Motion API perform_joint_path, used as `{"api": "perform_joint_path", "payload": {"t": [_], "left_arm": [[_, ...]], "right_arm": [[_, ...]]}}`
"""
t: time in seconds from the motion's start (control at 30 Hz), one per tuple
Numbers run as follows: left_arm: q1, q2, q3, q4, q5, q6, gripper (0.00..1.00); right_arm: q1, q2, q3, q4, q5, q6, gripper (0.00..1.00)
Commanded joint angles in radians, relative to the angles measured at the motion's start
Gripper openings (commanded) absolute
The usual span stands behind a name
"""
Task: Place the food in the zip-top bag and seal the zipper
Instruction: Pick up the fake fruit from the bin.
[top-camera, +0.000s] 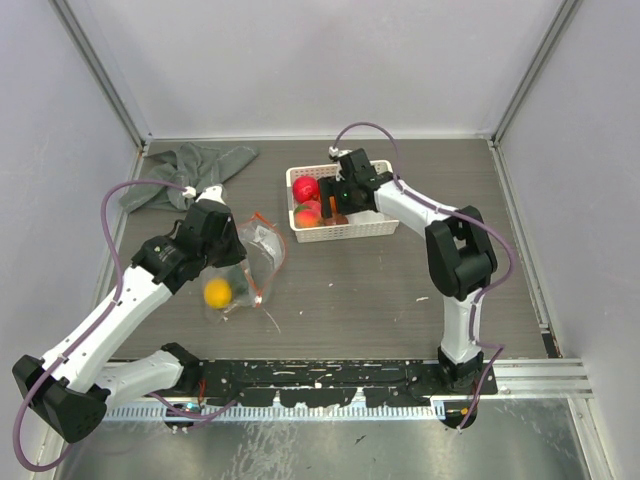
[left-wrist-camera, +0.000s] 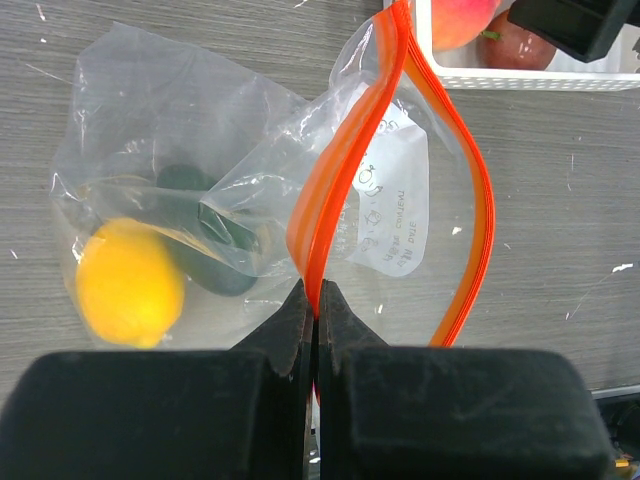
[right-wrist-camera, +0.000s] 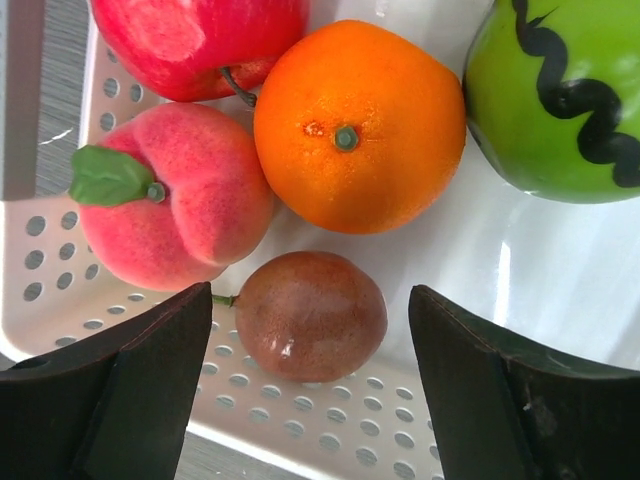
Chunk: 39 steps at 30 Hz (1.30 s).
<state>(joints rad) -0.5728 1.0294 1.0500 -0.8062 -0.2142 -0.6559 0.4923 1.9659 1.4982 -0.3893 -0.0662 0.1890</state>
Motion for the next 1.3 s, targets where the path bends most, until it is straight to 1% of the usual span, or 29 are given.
{"api": "perform_joint_path", "payload": {"t": [0.0, 0.23, 0.43, 0.6, 0.73, 0.97, 1.27], "left_arm": [[0.005, -0.006, 0.010, 0.008, -0.022, 0.021, 0.00], [0.005, 0.000, 0.007, 0.012, -0.016, 0.019, 0.00], [0.005, 0.007, 0.011, 0.013, -0.008, 0.019, 0.00], [0.005, 0.009, 0.011, 0.015, -0.007, 0.018, 0.00], [0.005, 0.016, 0.015, 0.016, 0.001, 0.018, 0.00], [0.005, 0.024, 0.022, 0.019, 0.009, 0.018, 0.00], [0.005, 0.035, 0.015, 0.027, 0.023, 0.014, 0.00]], "right_arm": [[-0.003, 0.034, 0.071, -0.040, -0.021, -0.022, 0.83], [-0.003, 0.086, 0.071, -0.067, -0.021, -0.035, 0.83], [-0.003, 0.122, 0.076, -0.082, 0.011, -0.047, 0.82], [-0.003, 0.123, 0.070, -0.082, 0.024, -0.054, 0.77], [-0.003, 0.104, 0.058, -0.077, 0.040, -0.053, 0.70], [-0.003, 0.026, 0.008, -0.031, 0.060, -0.045, 0.57], [-0.003, -0.052, -0.047, 0.034, 0.085, -0.023, 0.46]]}}
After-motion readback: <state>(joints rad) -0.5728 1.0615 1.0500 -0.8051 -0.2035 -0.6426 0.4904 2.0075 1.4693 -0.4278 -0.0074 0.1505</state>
